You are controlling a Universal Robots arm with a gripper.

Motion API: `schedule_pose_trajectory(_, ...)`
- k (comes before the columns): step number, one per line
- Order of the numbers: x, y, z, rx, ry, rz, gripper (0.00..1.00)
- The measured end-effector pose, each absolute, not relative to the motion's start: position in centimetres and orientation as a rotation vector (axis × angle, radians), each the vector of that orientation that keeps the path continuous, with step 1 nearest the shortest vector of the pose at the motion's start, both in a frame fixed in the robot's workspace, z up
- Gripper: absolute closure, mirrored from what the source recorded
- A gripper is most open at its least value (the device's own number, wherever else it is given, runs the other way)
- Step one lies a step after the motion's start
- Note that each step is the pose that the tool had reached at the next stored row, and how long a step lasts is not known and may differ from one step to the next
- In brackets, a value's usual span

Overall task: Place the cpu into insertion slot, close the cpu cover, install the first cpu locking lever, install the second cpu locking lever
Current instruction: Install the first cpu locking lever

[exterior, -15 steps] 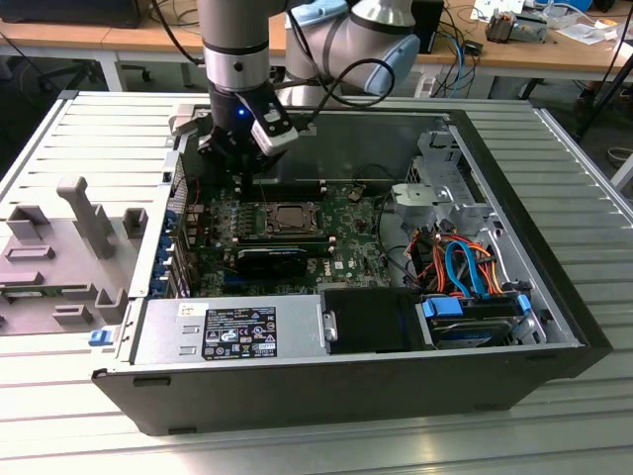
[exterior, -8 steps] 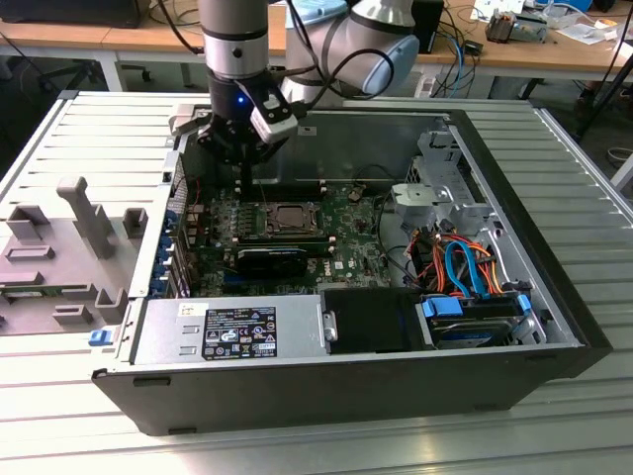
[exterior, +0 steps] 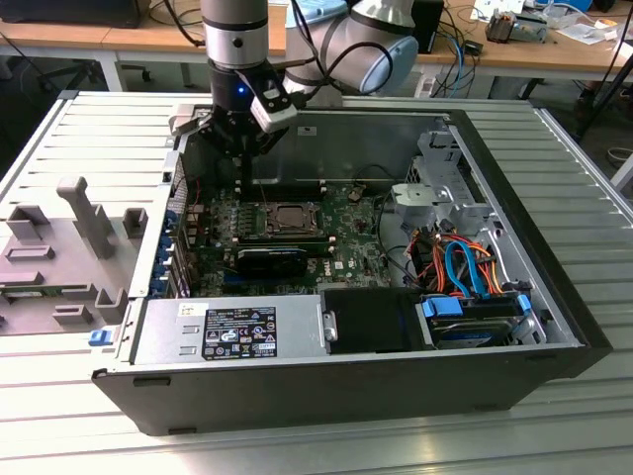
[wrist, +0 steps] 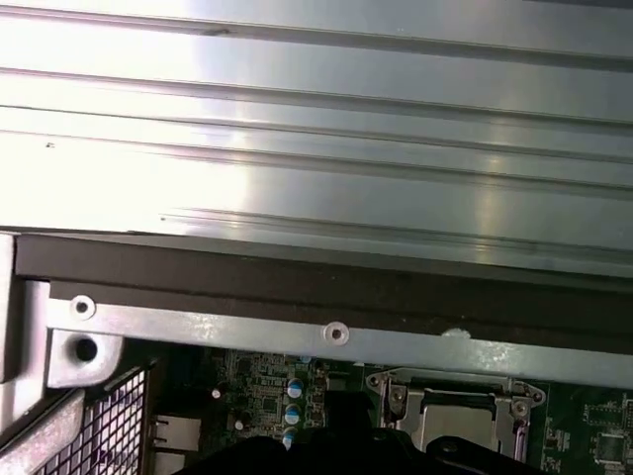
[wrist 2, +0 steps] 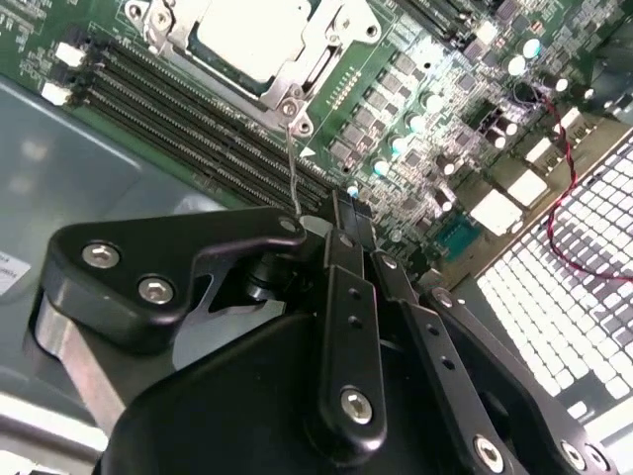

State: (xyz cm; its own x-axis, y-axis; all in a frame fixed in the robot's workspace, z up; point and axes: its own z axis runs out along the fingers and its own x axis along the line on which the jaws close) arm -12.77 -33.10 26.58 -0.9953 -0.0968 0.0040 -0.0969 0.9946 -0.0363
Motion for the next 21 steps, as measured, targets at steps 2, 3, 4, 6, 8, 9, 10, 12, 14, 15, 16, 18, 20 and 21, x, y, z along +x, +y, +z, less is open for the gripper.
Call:
schedule_pose_trajectory(2,-12.8,-33.1,26.6,0.152,-3.135,0.057,0.89)
schedule_pose_trajectory(3,-12.7,-33.1,26.6,0.152,-3.135,0.057,0.89)
schedule_pose_trajectory(4,-12.7,-33.1,26.6,0.152,-3.135,0.057,0.89)
schedule_pose_trajectory(6,-12.6,-33.1,26.6,0.152,-3.134,0.057,0.89)
schedule_pose_trajectory(8,-12.5,-33.1,26.6,0.152,-3.133,0.057,0.89)
schedule_pose_trajectory(9,-12.4,-33.1,26.6,0.152,-3.132,0.057,0.89)
schedule_pose_trajectory(10,-12.3,-33.1,26.6,0.152,-3.131,0.057,0.89)
schedule_pose_trajectory(12,-12.2,-33.1,26.6,0.152,-3.130,0.057,0.89)
schedule_pose_trajectory(14,-12.0,-33.1,26.6,0.152,-3.127,0.056,0.89)
schedule_pose_trajectory(15,-11.9,-33.1,26.6,0.152,-3.126,0.056,0.89)
schedule_pose_trajectory(16,-11.8,-33.1,26.6,0.152,-3.125,0.056,0.89)
schedule_pose_trajectory(18,-11.7,-33.1,26.6,0.152,-3.124,0.056,0.89)
schedule_pose_trajectory(20,-11.5,-33.1,26.6,0.152,-3.122,0.056,0.89)
schedule_pose_trajectory(21,-11.4,-33.1,26.6,0.152,-3.122,0.056,0.89)
